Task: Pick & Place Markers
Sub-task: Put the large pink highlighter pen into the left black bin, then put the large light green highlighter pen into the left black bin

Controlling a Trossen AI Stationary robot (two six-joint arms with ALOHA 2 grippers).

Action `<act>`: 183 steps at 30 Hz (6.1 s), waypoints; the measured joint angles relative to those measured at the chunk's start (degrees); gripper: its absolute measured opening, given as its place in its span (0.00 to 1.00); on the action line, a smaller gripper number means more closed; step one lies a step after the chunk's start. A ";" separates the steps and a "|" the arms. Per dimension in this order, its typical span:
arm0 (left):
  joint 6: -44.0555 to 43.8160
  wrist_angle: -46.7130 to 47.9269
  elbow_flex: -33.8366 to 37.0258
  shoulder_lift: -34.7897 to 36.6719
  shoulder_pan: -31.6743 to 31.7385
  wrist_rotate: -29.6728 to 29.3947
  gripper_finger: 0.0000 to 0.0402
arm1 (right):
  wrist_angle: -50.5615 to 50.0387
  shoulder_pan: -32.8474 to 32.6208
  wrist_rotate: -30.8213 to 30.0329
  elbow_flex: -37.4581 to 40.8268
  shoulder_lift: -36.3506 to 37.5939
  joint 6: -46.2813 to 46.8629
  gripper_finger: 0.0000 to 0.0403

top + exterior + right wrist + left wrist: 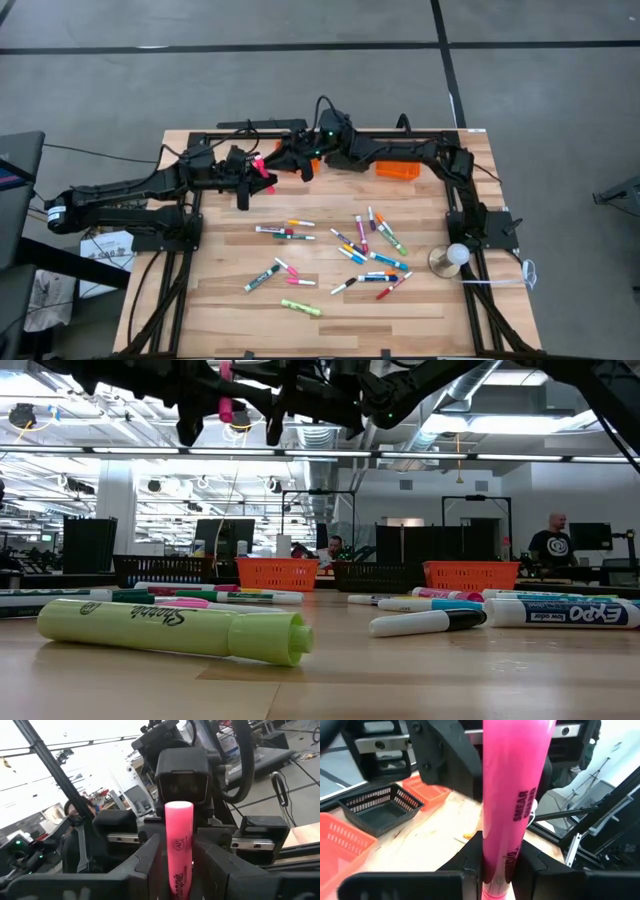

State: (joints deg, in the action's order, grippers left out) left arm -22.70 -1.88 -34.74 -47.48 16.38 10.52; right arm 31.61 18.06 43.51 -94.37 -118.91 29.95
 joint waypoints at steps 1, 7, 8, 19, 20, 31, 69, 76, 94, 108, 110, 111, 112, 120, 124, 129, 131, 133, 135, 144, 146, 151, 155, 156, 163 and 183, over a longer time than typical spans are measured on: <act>0.00 0.18 0.00 0.00 0.00 -0.04 0.15 | 0.14 0.41 0.87 0.00 0.00 0.00 0.24; 0.21 1.57 0.00 0.00 0.00 -0.12 0.15 | 0.17 2.38 6.43 0.00 0.09 0.44 0.24; 0.23 2.18 0.00 0.00 0.00 -0.06 0.15 | 0.16 2.62 6.80 0.00 0.09 0.44 0.24; 1.44 8.16 0.02 -0.02 0.02 -0.83 0.15 | 0.14 6.93 11.98 0.00 0.09 1.06 0.24; 1.49 8.53 0.02 -0.02 0.03 -1.16 0.15 | 0.14 7.29 12.80 0.00 0.09 1.46 0.24; 3.94 10.68 0.02 -0.02 0.22 -1.35 0.15 | -2.45 8.65 16.57 -0.02 0.15 3.53 0.24; 8.84 28.33 0.02 0.18 9.60 -3.41 0.15 | -60.65 2.71 -16.32 14.54 33.24 -40.18 0.24; 11.14 29.04 0.02 -4.87 11.04 -4.51 0.15 | -38.42 3.04 -22.93 40.27 51.99 -29.60 0.24; 22.55 45.44 -20.08 -30.51 20.36 -12.01 0.15 | -29.77 2.65 -27.19 62.62 73.02 -22.27 0.24; 36.24 56.03 -24.46 -40.35 30.02 -15.28 0.15 | -28.49 2.65 -30.88 63.80 75.58 -21.55 0.24; 38.45 56.25 -24.46 -41.43 30.29 -15.41 0.15 | -28.03 2.63 -31.97 63.80 75.58 -20.94 0.24; 39.23 56.36 -24.46 -42.00 30.28 -15.39 0.15 | -27.78 2.63 -32.26 63.80 75.58 -20.92 0.24; 40.00 56.44 -24.46 -42.55 30.23 -15.30 0.15 | -27.51 2.62 -32.78 63.80 75.58 -20.91 0.24; 44.07 56.49 -24.46 -46.70 30.23 -15.65 0.15 | -25.02 2.59 -33.33 63.78 75.56 -20.83 0.24; 46.87 56.06 -24.46 -47.73 30.23 -15.77 0.15 | -25.00 2.59 -33.33 63.78 75.54 -20.55 0.24; 49.55 55.39 -24.46 -47.84 30.23 -16.92 0.18 | -25.07 2.59 -33.33 63.78 75.54 -20.42 0.24; 50.10 55.38 -24.46 -47.84 30.23 -16.94 0.21 | -25.07 2.59 -33.36 63.78 75.54 -20.44 0.24; 50.75 55.39 -24.46 -47.84 30.23 -16.90 0.21 | -25.07 2.59 -33.56 63.78 75.54 -20.41 0.24; 50.77 55.39 -24.46 -47.84 30.23 -16.52 0.20 | -25.05 2.59 -34.03 63.78 75.54 -20.41 0.24; 50.75 55.22 -24.46 -47.84 30.23 -16.28 0.27 | -25.04 2.59 -34.56 63.78 75.54 -20.38 0.24; 50.51 55.31 -24.46 -47.84 30.23 -16.26 0.33 | -25.04 2.59 -34.58 63.78 75.54 -20.37 0.24; 50.22 55.59 -24.46 -47.07 30.13 -16.27 0.48 | -25.04 2.59 -34.56 63.76 75.54 -20.37 0.24; 47.87 56.71 -24.44 -43.50 29.66 -16.46 0.58 | -25.04 2.59 -34.58 63.76 75.54 -20.37 0.24; 47.20 56.89 -24.44 -42.02 29.45 -16.45 0.60 | -25.04 2.59 -34.57 63.76 75.54 -20.37 0.24; 45.75 56.85 -24.44 -26.78 27.18 -16.38 0.65 | -25.17 2.59 -34.60 63.76 75.54 -17.54 0.24; 22.40 42.11 -24.44 -3.13 13.15 -2.73 0.57 | -25.59 2.59 -34.54 63.73 75.54 -12.92 0.24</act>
State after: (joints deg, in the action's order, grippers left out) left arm -0.30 40.23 -59.18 -50.61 29.53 7.79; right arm 6.02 20.64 8.97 -30.63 -43.38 17.04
